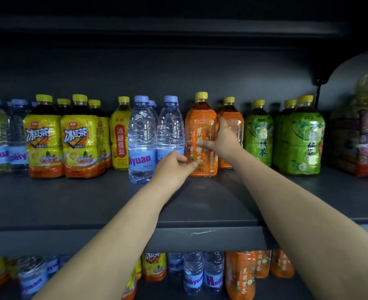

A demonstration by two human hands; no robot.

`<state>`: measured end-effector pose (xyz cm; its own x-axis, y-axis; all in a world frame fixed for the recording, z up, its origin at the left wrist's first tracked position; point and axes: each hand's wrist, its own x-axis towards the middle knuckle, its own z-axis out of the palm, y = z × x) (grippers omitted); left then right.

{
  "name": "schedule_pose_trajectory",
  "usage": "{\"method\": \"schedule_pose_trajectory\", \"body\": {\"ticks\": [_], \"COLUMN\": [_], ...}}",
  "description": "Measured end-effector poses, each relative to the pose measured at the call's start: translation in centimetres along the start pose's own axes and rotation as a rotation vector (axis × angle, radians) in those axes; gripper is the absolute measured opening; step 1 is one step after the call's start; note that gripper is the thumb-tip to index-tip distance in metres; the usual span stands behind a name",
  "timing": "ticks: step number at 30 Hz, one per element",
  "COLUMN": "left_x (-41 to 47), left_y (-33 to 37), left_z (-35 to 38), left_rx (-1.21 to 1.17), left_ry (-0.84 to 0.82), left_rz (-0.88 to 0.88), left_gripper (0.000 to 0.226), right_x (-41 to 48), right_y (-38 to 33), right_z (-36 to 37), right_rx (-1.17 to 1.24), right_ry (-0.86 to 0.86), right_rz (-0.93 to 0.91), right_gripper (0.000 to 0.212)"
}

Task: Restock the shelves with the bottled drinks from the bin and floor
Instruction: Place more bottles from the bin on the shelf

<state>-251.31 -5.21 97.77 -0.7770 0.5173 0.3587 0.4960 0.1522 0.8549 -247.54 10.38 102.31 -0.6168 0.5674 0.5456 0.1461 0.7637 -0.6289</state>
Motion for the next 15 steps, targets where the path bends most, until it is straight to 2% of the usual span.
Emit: {"method": "schedule_pose_trajectory", "body": {"ticks": [9,15], "left_x": [-0.5,-1.1], "left_y": [0.4,0.8], "left_z": [-0.1,-0.5], "left_rx": [0.012,-0.006], "left_ry": [0.003,0.001], "left_rz": [-0.013,-0.026], "left_gripper": [0.035,0.029], "right_x": [-0.5,-1.4], "right_y": [-0.3,-1.8], "right_z": [-0.1,-1.0], "right_rx": [-0.073,-0.199], "right_ry": [-0.002,-0.083], "right_rz": [0.005,0.070], "right_gripper": [0.103,0.101]}}
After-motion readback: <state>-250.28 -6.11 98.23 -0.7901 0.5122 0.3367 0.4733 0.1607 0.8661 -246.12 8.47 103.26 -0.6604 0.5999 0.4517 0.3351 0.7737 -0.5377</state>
